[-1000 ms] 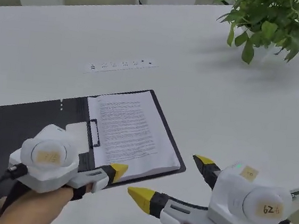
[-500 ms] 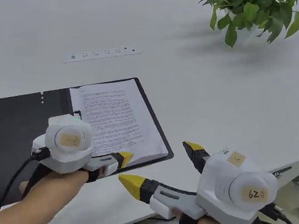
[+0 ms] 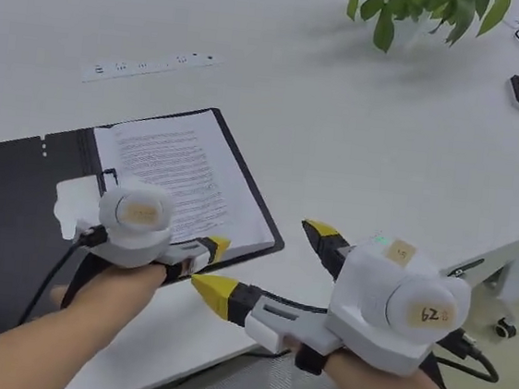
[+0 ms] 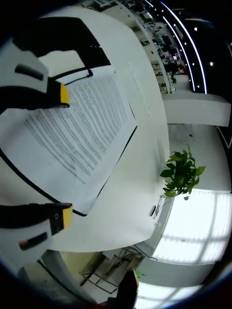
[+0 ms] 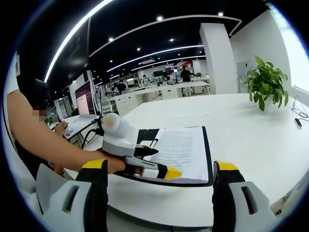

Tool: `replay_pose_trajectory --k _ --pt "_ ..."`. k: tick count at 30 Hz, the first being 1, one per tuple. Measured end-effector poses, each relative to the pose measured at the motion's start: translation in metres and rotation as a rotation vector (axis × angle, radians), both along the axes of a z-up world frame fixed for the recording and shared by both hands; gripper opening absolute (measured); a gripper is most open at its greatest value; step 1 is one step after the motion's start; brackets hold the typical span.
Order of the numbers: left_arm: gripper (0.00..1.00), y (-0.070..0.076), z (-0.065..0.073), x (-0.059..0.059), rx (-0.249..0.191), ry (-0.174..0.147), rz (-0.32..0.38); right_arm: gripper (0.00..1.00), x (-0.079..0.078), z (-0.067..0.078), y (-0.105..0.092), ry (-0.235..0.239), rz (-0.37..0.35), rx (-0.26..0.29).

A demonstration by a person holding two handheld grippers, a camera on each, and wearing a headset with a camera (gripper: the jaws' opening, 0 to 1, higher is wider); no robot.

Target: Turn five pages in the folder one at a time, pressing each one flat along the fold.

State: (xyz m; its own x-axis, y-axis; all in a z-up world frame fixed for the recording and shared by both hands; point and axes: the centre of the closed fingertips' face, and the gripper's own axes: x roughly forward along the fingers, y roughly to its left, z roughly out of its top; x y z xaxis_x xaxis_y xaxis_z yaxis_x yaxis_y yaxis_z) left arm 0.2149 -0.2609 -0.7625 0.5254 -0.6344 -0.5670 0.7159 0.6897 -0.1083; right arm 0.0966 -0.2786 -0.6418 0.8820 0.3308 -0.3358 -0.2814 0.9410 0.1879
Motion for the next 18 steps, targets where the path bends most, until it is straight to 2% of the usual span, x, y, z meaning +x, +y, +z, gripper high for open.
replay_pose_trajectory --k 8,11,13,16,18 --pt "0.77 -0.013 -0.004 0.005 -0.022 -0.001 0.023 0.89 0.002 -0.001 -0.003 0.001 -0.018 0.004" --pt "0.75 -0.016 -0.006 0.01 -0.025 -0.014 0.034 0.89 0.002 -0.001 -0.004 0.0 -0.027 0.005" --pt "0.73 -0.018 -0.008 0.013 -0.034 -0.01 0.051 0.88 0.003 -0.001 -0.005 -0.001 -0.032 0.005" --pt "0.68 -0.02 -0.01 0.014 -0.03 -0.023 0.064 0.88 0.003 -0.001 -0.005 0.0 -0.033 0.002" --pt "0.66 -0.019 -0.014 0.014 -0.007 -0.05 0.068 0.88 0.003 -0.002 -0.005 0.003 -0.031 -0.001"
